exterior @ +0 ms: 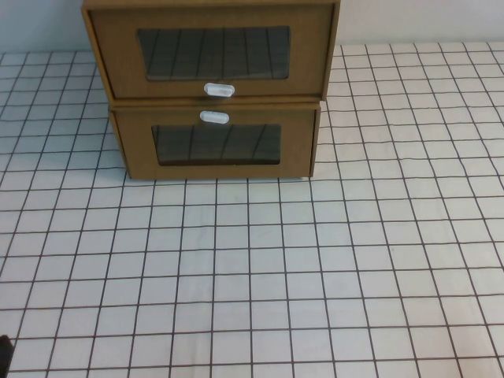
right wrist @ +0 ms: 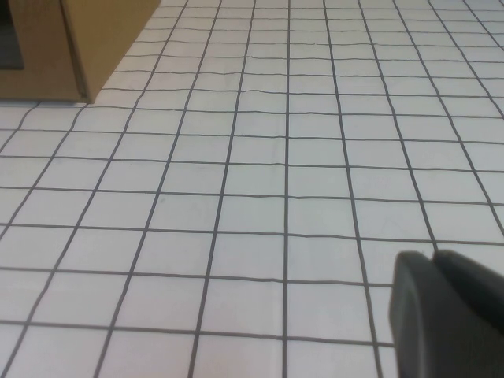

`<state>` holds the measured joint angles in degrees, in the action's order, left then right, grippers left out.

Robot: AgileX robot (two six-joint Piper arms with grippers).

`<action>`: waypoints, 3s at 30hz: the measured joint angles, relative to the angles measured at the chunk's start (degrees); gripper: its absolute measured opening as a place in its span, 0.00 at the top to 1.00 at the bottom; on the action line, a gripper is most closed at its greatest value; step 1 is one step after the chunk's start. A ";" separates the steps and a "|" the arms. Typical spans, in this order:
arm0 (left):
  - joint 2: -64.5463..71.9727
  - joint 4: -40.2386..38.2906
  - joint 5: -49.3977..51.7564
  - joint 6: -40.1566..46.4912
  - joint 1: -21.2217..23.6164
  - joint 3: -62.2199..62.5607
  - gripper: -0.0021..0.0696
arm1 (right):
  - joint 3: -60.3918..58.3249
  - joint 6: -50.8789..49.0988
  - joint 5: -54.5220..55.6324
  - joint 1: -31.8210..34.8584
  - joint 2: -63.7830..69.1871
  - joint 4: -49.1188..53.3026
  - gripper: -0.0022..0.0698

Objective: Open the shoe box
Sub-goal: 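Pull the top drawer of the cardboard box fully open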

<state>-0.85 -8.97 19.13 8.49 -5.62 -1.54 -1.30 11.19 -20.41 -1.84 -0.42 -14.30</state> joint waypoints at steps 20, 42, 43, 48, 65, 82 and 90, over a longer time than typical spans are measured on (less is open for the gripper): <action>5.20 -26.48 -2.23 -3.64 0.00 8.86 0.97 | 0.00 0.00 0.00 0.00 0.00 0.00 0.99; 74.31 -20.03 22.41 23.49 0.00 79.31 0.97 | 0.00 0.00 0.00 0.00 0.00 0.00 0.99; 77.35 -20.21 23.32 23.91 0.00 84.09 0.97 | 0.00 0.00 0.00 0.00 0.00 0.00 0.99; 90.78 -22.01 28.96 24.72 0.00 102.04 0.97 | 0.00 0.00 0.00 0.00 0.00 0.00 0.99; 116.01 -24.26 37.93 24.05 -3.01 127.55 0.97 | 0.00 0.00 0.00 0.00 0.00 0.00 0.99; 116.35 -24.47 38.27 23.72 -3.01 127.91 0.97 | 0.00 0.46 16.57 0.00 0.00 -36.63 0.99; 116.35 -24.60 38.27 23.60 -3.01 127.91 0.97 | 11.88 1.99 -2.06 0.00 10.10 -34.02 0.99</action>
<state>115.50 -33.58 57.39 32.09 -8.63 126.38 10.58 13.18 -22.47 -1.84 9.68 -48.33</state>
